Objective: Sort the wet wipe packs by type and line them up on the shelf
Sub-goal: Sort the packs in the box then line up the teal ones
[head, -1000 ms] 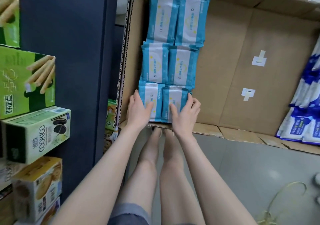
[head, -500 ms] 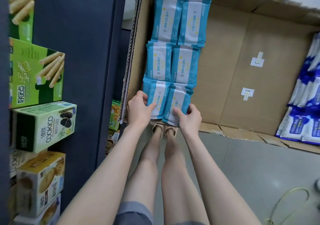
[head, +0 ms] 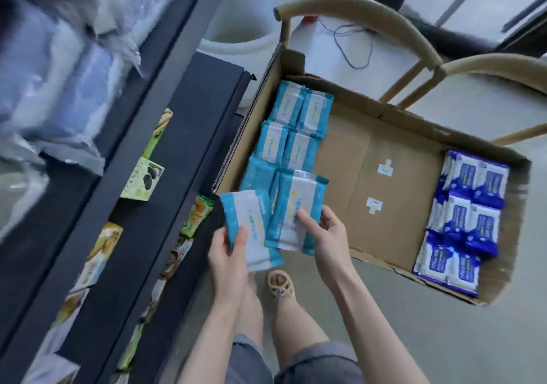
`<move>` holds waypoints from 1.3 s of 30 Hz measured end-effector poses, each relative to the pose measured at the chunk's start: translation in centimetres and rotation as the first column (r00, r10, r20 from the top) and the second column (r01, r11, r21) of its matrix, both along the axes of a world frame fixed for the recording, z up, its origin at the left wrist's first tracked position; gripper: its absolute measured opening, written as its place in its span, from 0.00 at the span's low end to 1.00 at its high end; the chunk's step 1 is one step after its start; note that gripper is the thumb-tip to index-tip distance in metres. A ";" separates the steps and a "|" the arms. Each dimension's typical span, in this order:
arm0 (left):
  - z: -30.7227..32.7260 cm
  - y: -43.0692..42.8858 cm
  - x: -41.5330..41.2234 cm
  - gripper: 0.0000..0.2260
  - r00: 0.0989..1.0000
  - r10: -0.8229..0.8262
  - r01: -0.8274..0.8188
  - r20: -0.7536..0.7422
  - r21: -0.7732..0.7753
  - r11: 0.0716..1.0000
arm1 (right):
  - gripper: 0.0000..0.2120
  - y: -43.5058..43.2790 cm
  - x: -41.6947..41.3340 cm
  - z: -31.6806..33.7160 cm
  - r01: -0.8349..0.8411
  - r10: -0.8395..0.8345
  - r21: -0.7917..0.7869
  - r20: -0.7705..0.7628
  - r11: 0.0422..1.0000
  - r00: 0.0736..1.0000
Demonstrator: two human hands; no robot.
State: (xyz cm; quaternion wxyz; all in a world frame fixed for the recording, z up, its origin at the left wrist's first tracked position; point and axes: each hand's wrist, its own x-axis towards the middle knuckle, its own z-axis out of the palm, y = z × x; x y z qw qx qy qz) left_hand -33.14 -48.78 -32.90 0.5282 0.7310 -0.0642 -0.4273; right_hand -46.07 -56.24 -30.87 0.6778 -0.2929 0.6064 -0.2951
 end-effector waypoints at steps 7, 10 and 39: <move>9.8 9.1 -2.6 0.05 0.977 0.214 -0.210 0.012 -0.136 0.968 | 0.14 7.0 -1.5 8.1 -0.230 0.237 -0.096 0.069 0.969 0.969; 13.8 13.6 -1.9 0.05 0.951 0.301 -0.284 0.077 -0.176 0.943 | 0.18 9.7 0.0 11.7 -0.341 0.357 -0.135 0.125 0.930 0.926; 32.6 52.6 15.5 0.07 0.471 0.847 -0.613 0.247 -0.599 0.515 | 0.17 43.0 26.2 30.7 -0.497 0.757 -0.597 0.327 0.630 0.566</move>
